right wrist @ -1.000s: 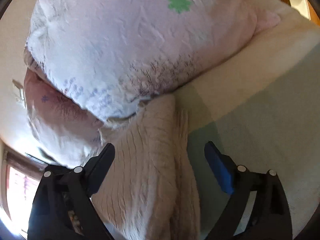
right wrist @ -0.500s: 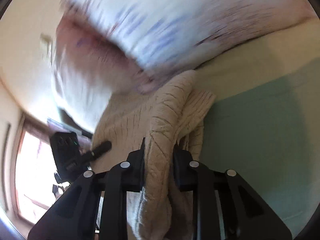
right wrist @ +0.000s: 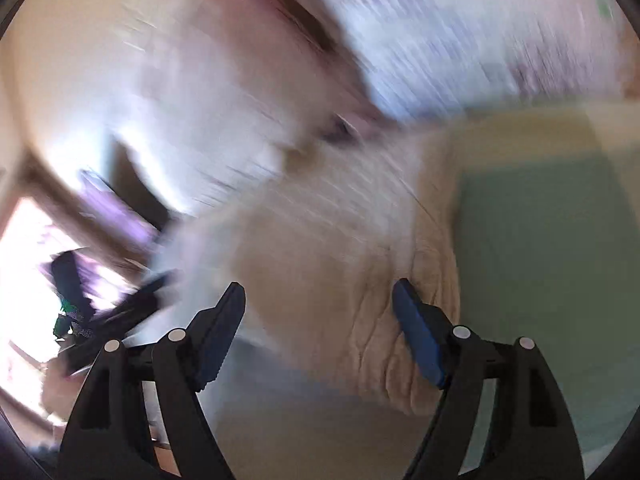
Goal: Fold small clothes
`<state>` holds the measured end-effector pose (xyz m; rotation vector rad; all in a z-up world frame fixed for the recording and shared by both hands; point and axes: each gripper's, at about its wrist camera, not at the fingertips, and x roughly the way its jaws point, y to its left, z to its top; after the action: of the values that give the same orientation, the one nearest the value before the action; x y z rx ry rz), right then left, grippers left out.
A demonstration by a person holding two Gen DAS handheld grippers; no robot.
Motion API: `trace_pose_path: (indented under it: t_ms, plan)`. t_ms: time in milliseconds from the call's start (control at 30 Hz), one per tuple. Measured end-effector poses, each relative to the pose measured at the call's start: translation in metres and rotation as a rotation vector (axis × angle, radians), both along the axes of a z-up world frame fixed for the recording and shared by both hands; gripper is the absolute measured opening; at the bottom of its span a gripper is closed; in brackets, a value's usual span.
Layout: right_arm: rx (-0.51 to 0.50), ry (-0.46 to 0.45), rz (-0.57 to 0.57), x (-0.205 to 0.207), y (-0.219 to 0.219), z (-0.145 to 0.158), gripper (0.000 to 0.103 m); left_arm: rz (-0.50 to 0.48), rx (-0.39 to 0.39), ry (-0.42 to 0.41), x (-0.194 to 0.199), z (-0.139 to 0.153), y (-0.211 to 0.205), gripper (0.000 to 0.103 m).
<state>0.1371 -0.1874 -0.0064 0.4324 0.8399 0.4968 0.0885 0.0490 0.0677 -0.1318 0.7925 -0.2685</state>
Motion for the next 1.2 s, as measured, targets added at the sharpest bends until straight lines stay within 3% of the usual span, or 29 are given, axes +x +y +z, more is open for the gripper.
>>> trace_pose_path:
  t_ms: [133, 167, 233, 400, 600, 700, 1200]
  plan:
    - [0.026, -0.054, -0.071, -0.033, -0.010, 0.019, 0.080, 0.023, 0.056, 0.070, -0.015, -0.017, -0.008, 0.101]
    - [-0.005, -0.087, -0.095, -0.047, -0.012, 0.024, 0.092, 0.035, 0.077, 0.086, -0.018, -0.020, -0.011, 0.101]
    - [-0.134, -0.134, -0.169, -0.074, -0.008, 0.023, 0.098, 0.059, 0.130, 0.101, -0.022, -0.026, -0.018, 0.101]
    - [-0.361, -0.081, -0.192, -0.093, 0.004, -0.006, 0.099, 0.046, 0.155, 0.133, -0.027, -0.046, -0.031, 0.101]
    - [-0.481, -0.055, -0.186, -0.087, 0.026, -0.025, 0.099, 0.088, 0.265, 0.142, -0.024, -0.064, -0.041, 0.101]
    - [-0.558, -0.042, -0.178, -0.084, 0.038, -0.030, 0.102, 0.088, 0.261, 0.145, -0.024, -0.064, -0.039, 0.101]
    - [-0.562, -0.041, -0.184, -0.087, 0.038, -0.030, 0.102, 0.088, 0.264, 0.145, -0.024, -0.064, -0.039, 0.101]
